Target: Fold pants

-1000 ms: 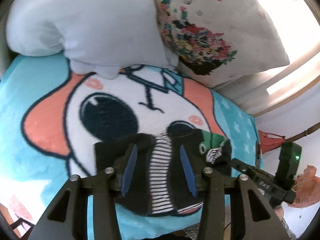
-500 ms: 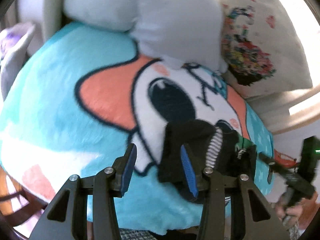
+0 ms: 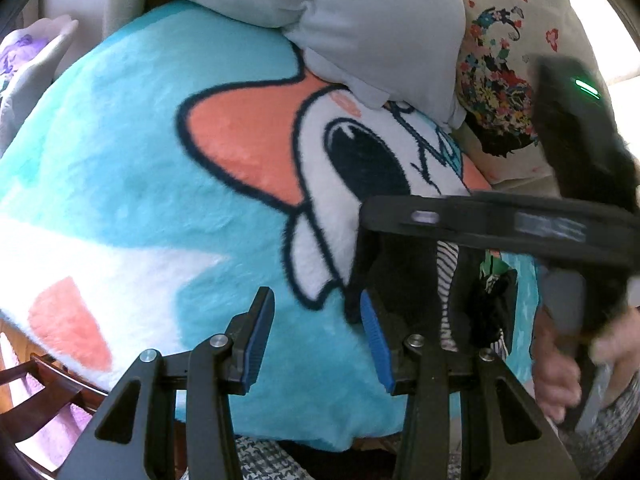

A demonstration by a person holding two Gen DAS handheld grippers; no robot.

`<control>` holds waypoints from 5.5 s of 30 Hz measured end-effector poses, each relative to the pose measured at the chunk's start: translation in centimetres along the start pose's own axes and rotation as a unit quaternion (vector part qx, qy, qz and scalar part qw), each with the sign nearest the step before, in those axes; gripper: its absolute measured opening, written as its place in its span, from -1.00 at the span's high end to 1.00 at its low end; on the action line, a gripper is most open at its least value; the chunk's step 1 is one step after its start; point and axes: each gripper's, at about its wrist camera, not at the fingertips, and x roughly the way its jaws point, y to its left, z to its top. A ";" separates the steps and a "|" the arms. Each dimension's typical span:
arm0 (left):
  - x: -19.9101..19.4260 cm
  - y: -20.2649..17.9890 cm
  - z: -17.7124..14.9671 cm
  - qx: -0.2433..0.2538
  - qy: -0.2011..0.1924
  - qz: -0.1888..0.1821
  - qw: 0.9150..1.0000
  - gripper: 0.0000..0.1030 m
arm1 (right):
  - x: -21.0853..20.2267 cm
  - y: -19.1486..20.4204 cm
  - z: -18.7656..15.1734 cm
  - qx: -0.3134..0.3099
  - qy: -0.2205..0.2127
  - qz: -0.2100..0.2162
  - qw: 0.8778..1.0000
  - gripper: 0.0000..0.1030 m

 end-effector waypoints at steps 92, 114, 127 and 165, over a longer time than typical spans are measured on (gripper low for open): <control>12.5 -18.9 -1.5 0.100 0.135 -0.114 0.979 -0.15 | -13.1 -25.8 -21.0 0.271 -0.213 0.113 0.932 -0.46; 10.6 -21.3 -0.4 0.143 0.113 -0.098 0.978 0.10 | -13.5 -22.6 -17.2 0.198 -0.218 0.139 0.946 0.22; 12.7 -21.5 6.6 0.131 0.076 -0.047 0.987 0.10 | -12.9 -23.1 -8.7 0.201 -0.226 0.123 0.945 0.23; 13.8 -16.5 3.0 0.092 0.083 -0.015 0.992 -0.07 | -9.2 -24.8 -9.8 0.269 -0.196 0.153 0.931 -0.12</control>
